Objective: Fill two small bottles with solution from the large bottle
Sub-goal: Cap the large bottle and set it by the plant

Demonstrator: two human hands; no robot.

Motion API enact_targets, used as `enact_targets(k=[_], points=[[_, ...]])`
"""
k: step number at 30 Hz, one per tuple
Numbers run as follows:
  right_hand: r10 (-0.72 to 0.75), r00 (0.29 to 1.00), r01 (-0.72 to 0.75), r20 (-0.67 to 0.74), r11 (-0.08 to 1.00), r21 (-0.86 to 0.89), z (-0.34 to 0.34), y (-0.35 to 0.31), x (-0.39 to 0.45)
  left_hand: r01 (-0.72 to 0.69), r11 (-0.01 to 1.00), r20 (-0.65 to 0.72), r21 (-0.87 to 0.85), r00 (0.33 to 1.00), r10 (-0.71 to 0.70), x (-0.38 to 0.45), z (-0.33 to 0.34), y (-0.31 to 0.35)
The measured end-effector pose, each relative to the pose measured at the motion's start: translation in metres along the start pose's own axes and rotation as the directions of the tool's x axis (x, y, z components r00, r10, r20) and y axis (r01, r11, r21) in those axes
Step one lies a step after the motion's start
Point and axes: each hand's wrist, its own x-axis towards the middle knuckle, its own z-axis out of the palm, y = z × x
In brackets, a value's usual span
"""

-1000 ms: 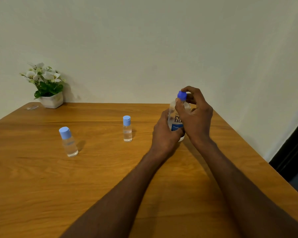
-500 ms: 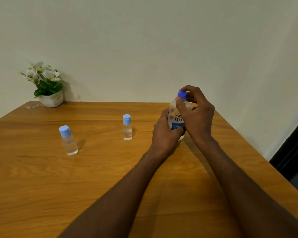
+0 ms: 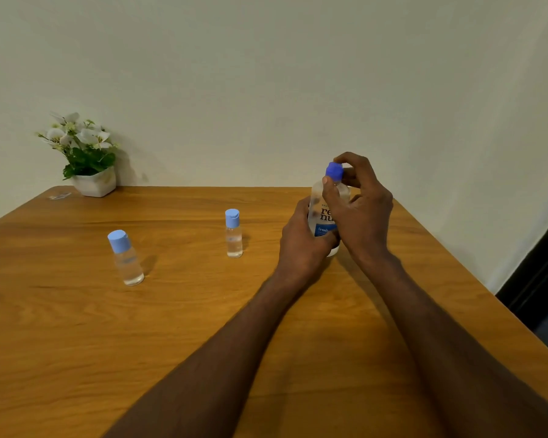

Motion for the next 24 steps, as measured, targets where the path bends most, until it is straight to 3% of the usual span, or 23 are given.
enact_targets(k=[8,18,24], points=[[0.077,0.997,-0.076,-0.009,0.994,0.074,-0.002,0.001,-0.003,0.027,1.000,-0.002,0.001,1.000,-0.027,0.000,0.000,0.002],[0.223,0.926,-0.274,0.303,0.952,0.136,-0.012,0.020,-0.017,0.042,0.990,-0.057,0.131,0.998,-0.035,-0.001,-0.004,0.001],[0.262,0.917,-0.318,0.302,0.936,0.152,-0.013,0.020,-0.019,0.053,0.963,-0.133,0.263,0.991,-0.018,-0.009,-0.009,0.005]])
